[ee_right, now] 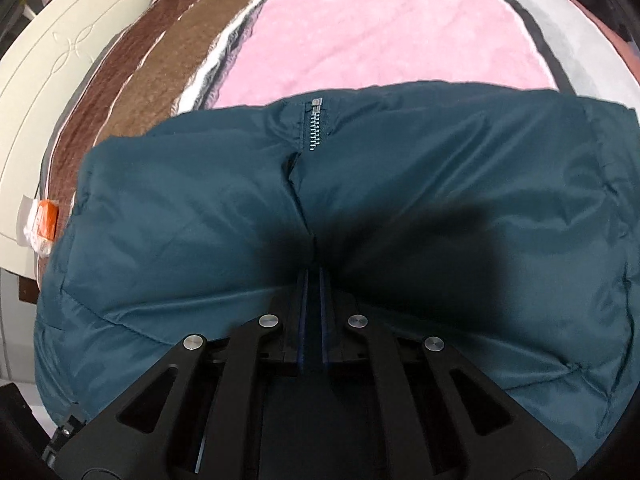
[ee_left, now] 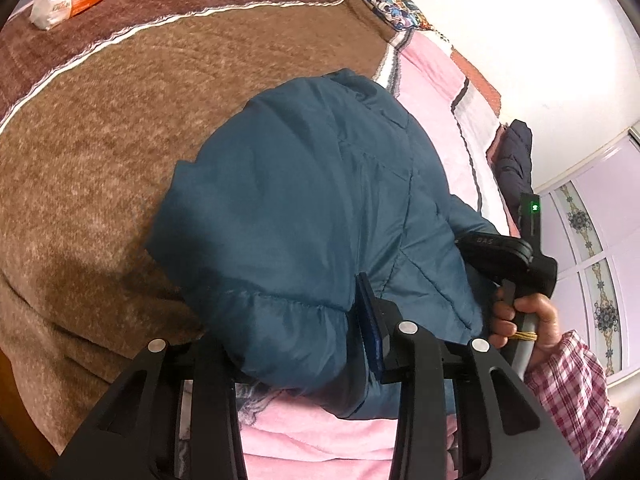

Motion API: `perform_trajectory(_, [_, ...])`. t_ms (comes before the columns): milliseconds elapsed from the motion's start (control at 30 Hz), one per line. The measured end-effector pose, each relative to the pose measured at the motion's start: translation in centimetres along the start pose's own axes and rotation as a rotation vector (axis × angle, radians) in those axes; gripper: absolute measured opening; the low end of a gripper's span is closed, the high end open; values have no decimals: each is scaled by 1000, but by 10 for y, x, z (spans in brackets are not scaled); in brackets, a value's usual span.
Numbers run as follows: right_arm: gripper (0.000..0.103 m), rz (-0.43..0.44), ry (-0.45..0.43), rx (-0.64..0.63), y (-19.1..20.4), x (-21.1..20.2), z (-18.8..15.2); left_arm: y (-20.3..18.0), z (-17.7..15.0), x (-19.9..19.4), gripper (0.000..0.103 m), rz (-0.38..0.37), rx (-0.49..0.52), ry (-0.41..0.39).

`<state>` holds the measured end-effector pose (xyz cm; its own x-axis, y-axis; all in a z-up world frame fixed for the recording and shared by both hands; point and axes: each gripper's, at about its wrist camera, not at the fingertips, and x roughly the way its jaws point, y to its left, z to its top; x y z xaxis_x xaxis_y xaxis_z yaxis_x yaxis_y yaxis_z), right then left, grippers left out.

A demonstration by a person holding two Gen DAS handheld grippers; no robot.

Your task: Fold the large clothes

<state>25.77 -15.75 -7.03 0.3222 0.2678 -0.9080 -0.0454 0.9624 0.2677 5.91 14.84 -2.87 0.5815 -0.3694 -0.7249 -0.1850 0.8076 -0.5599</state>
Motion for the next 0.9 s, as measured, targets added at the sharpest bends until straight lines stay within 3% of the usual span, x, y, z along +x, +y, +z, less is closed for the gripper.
perform_trajectory(233, [5, 13, -11, 53, 1, -22, 0, -5, -1, -4, 28, 9, 18, -12])
perform_trajectory(433, [6, 44, -129, -35, 10, -96, -54, -10, 0, -8, 26, 6, 33, -29])
perform_trajectory(567, [6, 170, -38, -21, 10, -107, -111, -14, 0, -13, 26, 1, 47, -42])
perform_trajectory(667, [6, 207, 49, -52, 18, -91, -143, -16, 0, -16, 26, 5, 55, -47])
perform_trajectory(900, [1, 145, 130, -63, 23, -37, -138, -34, -1, -21, 25, -15, 102, -56])
